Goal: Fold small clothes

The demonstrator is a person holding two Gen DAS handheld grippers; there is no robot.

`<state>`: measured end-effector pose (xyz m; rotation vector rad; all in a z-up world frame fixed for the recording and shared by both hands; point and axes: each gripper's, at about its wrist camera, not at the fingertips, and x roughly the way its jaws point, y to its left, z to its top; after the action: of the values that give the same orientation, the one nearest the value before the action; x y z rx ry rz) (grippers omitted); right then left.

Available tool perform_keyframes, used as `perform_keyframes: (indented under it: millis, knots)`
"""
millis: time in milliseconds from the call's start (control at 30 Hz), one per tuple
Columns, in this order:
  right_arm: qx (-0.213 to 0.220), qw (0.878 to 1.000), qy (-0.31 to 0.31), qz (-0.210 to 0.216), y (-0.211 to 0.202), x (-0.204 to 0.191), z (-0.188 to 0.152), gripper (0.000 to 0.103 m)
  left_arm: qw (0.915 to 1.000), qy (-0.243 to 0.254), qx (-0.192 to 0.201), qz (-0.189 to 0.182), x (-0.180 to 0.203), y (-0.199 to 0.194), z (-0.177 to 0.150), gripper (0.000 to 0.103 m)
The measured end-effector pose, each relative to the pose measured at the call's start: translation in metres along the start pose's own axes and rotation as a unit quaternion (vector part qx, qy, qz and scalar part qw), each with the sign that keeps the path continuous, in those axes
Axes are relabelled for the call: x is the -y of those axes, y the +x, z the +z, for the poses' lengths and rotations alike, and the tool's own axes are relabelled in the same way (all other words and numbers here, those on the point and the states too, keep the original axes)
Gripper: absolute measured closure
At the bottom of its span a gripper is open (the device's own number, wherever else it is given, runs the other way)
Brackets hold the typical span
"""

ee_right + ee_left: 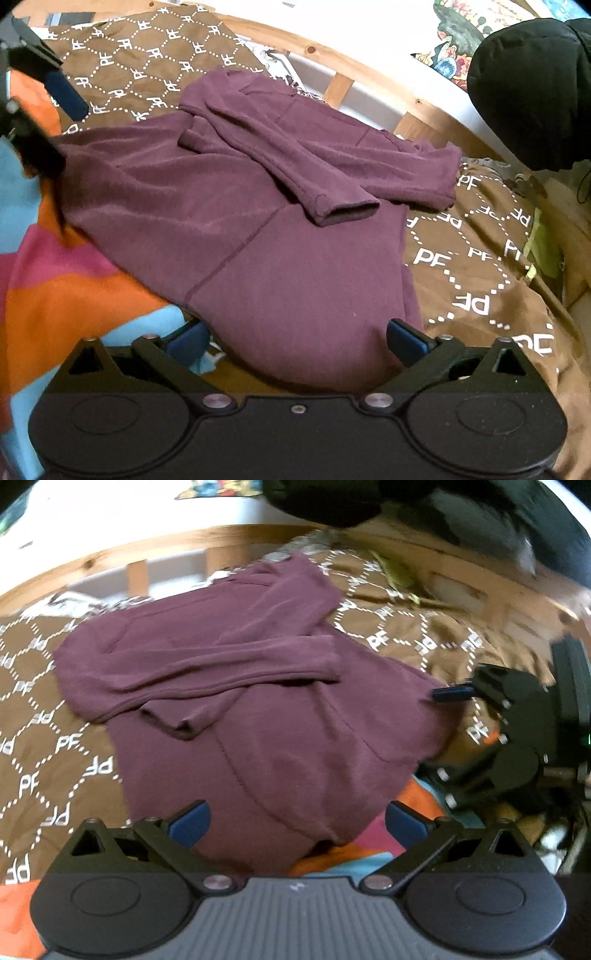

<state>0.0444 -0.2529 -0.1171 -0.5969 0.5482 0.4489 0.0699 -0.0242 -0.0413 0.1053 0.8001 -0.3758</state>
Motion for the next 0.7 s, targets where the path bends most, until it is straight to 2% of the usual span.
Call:
perform_keyframes:
  millis: [67, 100, 167, 233, 333, 533, 700]
  knots:
    - [0.005, 0.999, 0.022, 0.024, 0.000, 0.003, 0.003, 0.039, 0.9998, 0.021, -0.006, 0.002, 0.009, 0.003, -0.001, 0.001]
    - [0.004, 0.999, 0.034, 0.034, 0.000, 0.004, 0.004, 0.045, 0.9995, 0.032, -0.009, 0.003, 0.012, 0.005, -0.002, 0.001]
    - [0.006, 0.997, 0.052, 0.051, 0.001, 0.005, 0.008, 0.068, 0.9985, 0.049, -0.018, 0.018, 0.019, 0.010, -0.003, 0.001]
    - [0.009, 0.995, 0.075, 0.067, 0.000, 0.007, 0.011, 0.079, 0.9962, 0.066, -0.030, 0.047, 0.024, 0.017, -0.004, 0.001]
    - [0.020, 0.989, 0.121, 0.085, -0.002, 0.014, 0.017, 0.085, 0.9925, 0.085, -0.049, 0.073, 0.029, 0.029, -0.005, 0.001]
    - [0.031, 0.967, 0.227, 0.110, -0.002, 0.040, 0.017, 0.090, 0.9875, 0.101, -0.057, 0.106, 0.034, 0.039, -0.004, 0.001]
    - [0.039, 0.945, 0.297, 0.129, -0.002, 0.059, 0.014, 0.092, 0.9785, 0.101, -0.053, 0.172, 0.023, 0.042, 0.003, 0.008]
